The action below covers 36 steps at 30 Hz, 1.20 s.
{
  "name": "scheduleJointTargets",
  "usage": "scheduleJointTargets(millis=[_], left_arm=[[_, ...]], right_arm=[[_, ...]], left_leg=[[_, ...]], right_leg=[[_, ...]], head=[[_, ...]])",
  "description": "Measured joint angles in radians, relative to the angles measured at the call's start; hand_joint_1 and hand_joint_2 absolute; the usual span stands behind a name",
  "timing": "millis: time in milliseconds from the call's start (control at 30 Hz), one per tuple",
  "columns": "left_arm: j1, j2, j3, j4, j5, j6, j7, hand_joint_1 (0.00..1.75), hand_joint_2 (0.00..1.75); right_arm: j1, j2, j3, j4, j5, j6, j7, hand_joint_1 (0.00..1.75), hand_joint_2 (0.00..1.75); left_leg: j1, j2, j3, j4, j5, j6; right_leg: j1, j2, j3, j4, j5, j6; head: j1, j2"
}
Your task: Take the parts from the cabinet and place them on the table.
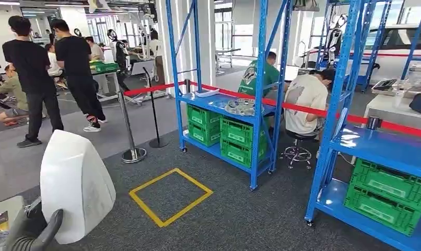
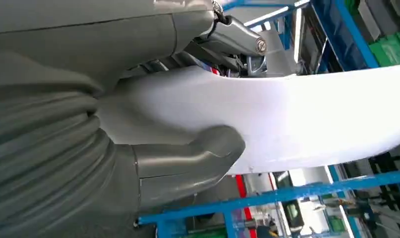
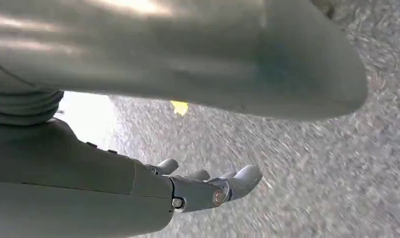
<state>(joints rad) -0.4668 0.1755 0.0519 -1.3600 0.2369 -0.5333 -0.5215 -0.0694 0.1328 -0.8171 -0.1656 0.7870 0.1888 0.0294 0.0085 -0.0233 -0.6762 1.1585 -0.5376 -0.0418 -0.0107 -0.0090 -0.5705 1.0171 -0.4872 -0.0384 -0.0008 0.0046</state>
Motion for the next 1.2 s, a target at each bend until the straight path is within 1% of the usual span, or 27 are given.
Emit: scheduleJointTargets(millis=[67, 100, 133, 200, 233, 267, 300, 400, 433, 467, 500, 567, 600, 633, 700, 733, 767, 833, 900, 933, 967, 1000, 1067, 1100, 1133, 1167, 1200], left_arm=[[0.007, -0.002, 0.000, 0.004, 0.000, 0.000, 0.000, 1.75, 1.75], [0.010, -0.002, 0.000, 0.007, -0.001, 0.000, 0.001, 1.75, 1.75], [0.010, -0.002, 0.000, 0.010, -0.001, 0.000, 0.001, 1.75, 1.75], [0.008, -0.002, 0.000, 0.011, -0.001, 0.000, 0.000, 1.75, 1.75], [0.006, -0.002, 0.000, 0.011, -0.001, 0.000, 0.000, 1.75, 1.75], [0.002, -0.003, 0.000, 0.011, -0.001, 0.000, 0.000, 1.75, 1.75], [0.002, -0.004, -0.001, 0.011, -0.001, 0.000, 0.000, 1.75, 1.75], [0.003, -0.002, -0.001, 0.010, -0.001, 0.001, 0.000, 1.75, 1.75], [0.005, -0.003, -0.001, 0.007, -0.001, 0.001, 0.000, 1.75, 1.75], [-0.001, -0.003, -0.001, 0.006, 0.000, 0.001, -0.002, 1.75, 1.75], [-0.003, -0.003, -0.001, 0.006, -0.001, 0.001, 0.001, 1.75, 1.75], [0.000, -0.008, -0.001, 0.007, -0.001, 0.001, 0.001, 1.75, 1.75], [0.003, -0.009, -0.001, 0.008, -0.002, 0.001, 0.001, 1.75, 1.75], [0.005, -0.009, -0.001, 0.009, -0.002, 0.001, 0.001, 1.75, 1.75], [0.006, -0.009, -0.001, 0.009, -0.002, 0.001, 0.000, 1.75, 1.75], [0.006, -0.009, -0.001, 0.008, -0.002, 0.001, 0.000, 1.75, 1.75], [0.006, -0.010, -0.001, 0.008, -0.002, 0.001, 0.000, 1.75, 1.75], [0.005, -0.010, -0.001, 0.008, -0.002, 0.001, 0.000, 1.75, 1.75], [0.008, -0.006, -0.001, 0.008, -0.002, 0.001, 0.000, 1.75, 1.75], [0.010, -0.004, -0.001, 0.008, -0.002, 0.001, 0.000, 1.75, 1.75], [0.008, 0.000, -0.001, 0.008, -0.002, 0.001, -0.001, 1.75, 1.75], [0.004, -0.001, -0.001, 0.008, -0.002, 0.001, 0.000, 1.75, 1.75], [0.009, -0.002, -0.002, 0.010, -0.002, 0.001, 0.000, 1.75, 1.75], [0.012, -0.002, -0.002, 0.011, -0.002, 0.001, 0.000, 1.75, 1.75], [0.014, -0.002, -0.002, 0.013, -0.002, 0.001, 0.001, 1.75, 1.75], [0.014, -0.002, -0.003, 0.013, -0.002, 0.001, 0.001, 1.75, 1.75], [0.014, -0.002, -0.003, 0.013, -0.002, 0.002, 0.000, 1.75, 1.75]], right_arm=[[0.002, 0.000, 0.000, 0.000, 0.000, 0.000, 0.000, 0.00, 0.00], [0.002, 0.000, 0.000, 0.000, 0.000, 0.000, 0.000, 0.00, 0.00], [0.002, 0.000, 0.000, 0.000, 0.000, 0.000, 0.000, 0.00, 0.00], [0.000, 0.000, 0.000, 0.000, 0.000, 0.000, 0.000, 0.00, 0.00], [0.000, 0.000, 0.000, 0.000, 0.000, 0.000, 0.000, 0.00, 0.00], [0.001, 0.000, 0.000, 0.000, 0.000, 0.000, 0.000, 0.00, 0.00], [0.000, 0.000, 0.000, 0.000, 0.000, 0.000, 0.000, 0.00, 0.00], [-0.001, 0.000, 0.000, 0.000, 0.000, 0.000, 0.000, 0.00, 0.00], [-0.002, -0.001, 0.000, 0.000, 0.000, 0.001, 0.000, 0.00, 0.00], [-0.002, 0.000, 0.000, 0.000, 0.000, 0.000, -0.001, 0.00, 0.00], [-0.001, 0.000, 0.000, 0.000, -0.002, 0.001, 0.000, 0.00, 0.00], [0.003, 0.000, 0.000, 0.000, -0.002, 0.001, 0.000, 0.00, 0.00], [0.004, 0.000, 0.000, 0.000, -0.002, 0.000, 0.000, 0.00, 0.00], [0.005, 0.000, 0.000, 0.000, -0.002, 0.001, 0.000, 0.00, 0.00], [0.004, 0.000, 0.000, 0.000, -0.002, 0.000, 0.000, 0.00, 0.00], [0.003, -0.001, 0.000, 0.000, -0.002, 0.000, 0.000, 0.00, 0.00], [0.003, -0.002, 0.000, 0.000, -0.002, 0.001, 0.000, 0.00, 0.00], [0.001, -0.001, 0.000, 0.000, -0.002, 0.001, 0.000, 0.00, 0.00], [-0.001, -0.001, 0.000, 0.000, -0.002, 0.000, 0.000, 0.00, 0.00], [-0.002, 0.000, 0.000, 0.000, -0.002, 0.001, 0.000, 0.00, 0.00], [-0.001, -0.001, 0.000, 0.000, -0.002, 0.000, -0.001, 0.00, 0.00], [0.000, -0.001, 0.000, 0.000, -0.002, 0.001, 0.000, 0.00, 0.00], [0.004, -0.001, -0.001, 0.000, -0.002, 0.000, 0.000, 0.00, 0.00], [0.004, -0.001, -0.001, 0.000, -0.002, 0.000, 0.000, 0.00, 0.00], [0.004, -0.001, -0.001, 0.000, -0.002, 0.000, 0.000, 0.00, 0.00], [0.004, -0.001, -0.001, 0.000, -0.002, 0.001, 0.000, 0.00, 0.00], [0.004, -0.001, -0.001, 0.000, -0.002, 0.001, 0.000, 0.00, 0.00]], left_leg=[[0.003, 0.016, -0.070, 0.148, -0.058, -0.006], [0.004, 0.017, -0.079, 0.168, -0.055, -0.007], [0.005, 0.018, -0.067, 0.148, -0.034, -0.008], [0.005, 0.041, 0.019, -0.009, 0.045, -0.005], [0.004, 0.080, 0.067, -0.090, 0.072, -0.002], [-0.008, 0.137, 0.087, -0.140, 0.059, 0.002], [-0.008, 0.110, 0.089, -0.134, 0.066, 0.017], [-0.010, 0.066, 0.083, -0.138, 0.072, 0.034], [-0.004, 0.055, 0.085, -0.142, 0.077, 0.042], [-0.002, 0.042, 0.084, -0.142, 0.079, 0.046], [-0.001, 0.029, 0.083, -0.143, 0.080, 0.050], [-0.003, -0.001, 0.079, -0.142, 0.081, 0.053], [-0.003, -0.017, 0.077, -0.140, 0.082, 0.053], [-0.003, -0.034, 0.077, -0.140, 0.082, 0.053], [-0.002, -0.065, 0.078, -0.137, 0.083, 0.051], [-0.001, -0.078, 0.078, -0.134, 0.084, 0.048], [-0.001, -0.088, 0.074, -0.131, 0.084, 0.042], [0.000, -0.109, 0.068, -0.135, 0.086, 0.026], [0.003, -0.133, 0.063, -0.145, 0.095, 0.009], [0.003, -0.117, 0.059, -0.138, 0.092, 0.008], [-0.004, -0.049, 0.048, -0.114, 0.072, 0.007], [-0.003, -0.008, 0.018, -0.054, 0.030, 0.003], [0.001, 0.013, -0.057, 0.110, -0.049, -0.005], [0.002, 0.014, -0.080, 0.161, -0.063, -0.008], [0.003, 0.016, -0.080, 0.164, -0.053, -0.010], [0.004, 0.020, -0.057, 0.123, -0.025, -0.011], [0.004, 0.029, -0.010, 0.040, 0.015, -0.011]], right_leg=[[0.004, -0.030, 0.000, 0.000, -0.003, -0.004], [0.004, -0.042, 0.000, 0.001, -0.003, -0.004], [0.004, -0.054, 0.000, 0.001, -0.004, -0.003], [0.004, -0.083, 0.003, 0.003, -0.008, 0.002], [0.005, -0.095, 0.006, 0.005, -0.010, 0.005], [0.016, -0.104, 0.006, 0.014, -0.019, 0.013], [0.015, -0.115, 0.007, 0.013, -0.021, 0.019], [0.014, -0.157, 0.016, 0.011, -0.025, 0.033], [0.006, -0.118, 0.012, 0.021, -0.034, 0.043], [0.003, -0.045, -0.002, 0.060, -0.061, 0.047], [0.002, -0.007, -0.037, 0.134, -0.101, 0.050], [0.003, 0.007, -0.120, 0.295, -0.164, 0.051], [0.004, 0.007, -0.144, 0.335, -0.167, 0.050], [0.004, 0.009, -0.143, 0.321, -0.144, 0.048], [0.003, 0.018, -0.077, 0.173, -0.056, 0.041], [0.000, 0.047, -0.029, 0.073, -0.013, 0.038], [-0.003, 0.095, -0.010, 0.025, -0.018, 0.037], [0.005, 0.069, -0.009, 0.021, -0.014, 0.029], [0.008, 0.047, 0.000, 0.016, -0.008, 0.013], [0.002, 0.032, 0.003, 0.004, 0.001, 0.003], [0.004, 0.022, 0.006, -0.001, 0.003, -0.003], [0.007, 0.010, 0.005, -0.002, 0.003, -0.009], [0.010, -0.019, 0.004, -0.002, 0.001, -0.013], [0.010, -0.032, 0.003, -0.001, 0.000, -0.014], [0.010, -0.047, 0.003, -0.001, -0.001, -0.013], [0.010, -0.060, 0.004, -0.001, -0.002, -0.012], [0.010, -0.075, 0.005, 0.000, -0.004, -0.009]], head=[[0.000, 0.000], [0.000, 0.000], [0.000, 0.000], [0.000, 0.000], [0.000, 0.000], [0.000, 0.000], [0.001, 0.000], [0.000, 0.000], [0.001, 0.000], [0.000, 0.000], [0.001, 0.000], [0.001, 0.000], [0.001, 0.000], [0.001, 0.000], [0.001, 0.000], [0.001, 0.000], [0.000, 0.000], [0.000, 0.000], [0.001, 0.000], [0.000, 0.000], [-0.001, 0.000], [0.000, 0.000], [-0.001, 0.000], [-0.001, 0.000], [-0.001, 0.000], [-0.001, 0.000], [0.000, 0.000]])
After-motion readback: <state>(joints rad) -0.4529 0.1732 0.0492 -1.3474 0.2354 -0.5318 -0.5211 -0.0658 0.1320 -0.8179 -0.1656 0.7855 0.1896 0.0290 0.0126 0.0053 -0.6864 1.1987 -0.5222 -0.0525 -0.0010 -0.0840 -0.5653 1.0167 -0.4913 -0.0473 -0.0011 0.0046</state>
